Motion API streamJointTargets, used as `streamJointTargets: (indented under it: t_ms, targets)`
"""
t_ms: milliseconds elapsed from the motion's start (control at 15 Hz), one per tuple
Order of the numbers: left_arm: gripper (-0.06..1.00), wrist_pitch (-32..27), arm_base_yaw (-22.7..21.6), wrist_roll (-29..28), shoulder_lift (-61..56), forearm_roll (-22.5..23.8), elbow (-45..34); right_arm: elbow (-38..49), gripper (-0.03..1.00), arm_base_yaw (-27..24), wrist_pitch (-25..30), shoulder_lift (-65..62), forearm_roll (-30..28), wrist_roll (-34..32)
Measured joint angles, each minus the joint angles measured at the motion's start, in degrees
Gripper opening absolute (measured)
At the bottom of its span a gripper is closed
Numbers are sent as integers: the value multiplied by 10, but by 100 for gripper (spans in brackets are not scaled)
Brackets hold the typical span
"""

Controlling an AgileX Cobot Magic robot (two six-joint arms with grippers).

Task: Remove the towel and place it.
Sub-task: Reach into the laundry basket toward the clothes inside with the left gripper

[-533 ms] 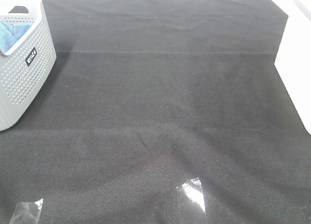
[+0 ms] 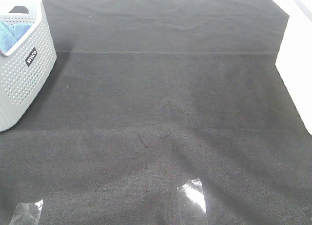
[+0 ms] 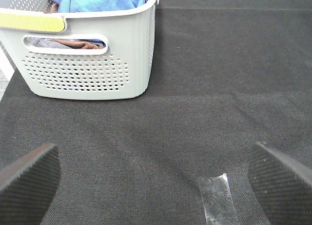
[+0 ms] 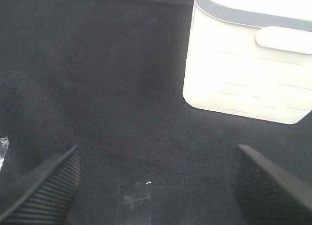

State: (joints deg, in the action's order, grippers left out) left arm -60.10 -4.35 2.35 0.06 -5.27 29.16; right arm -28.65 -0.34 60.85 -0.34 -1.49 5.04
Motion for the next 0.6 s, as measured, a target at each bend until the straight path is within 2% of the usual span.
streamJointTargets:
  t_ms: [600]
  targets:
    - [99,0,0,-2,0,5,0,0,79,0,0,0,0,0]
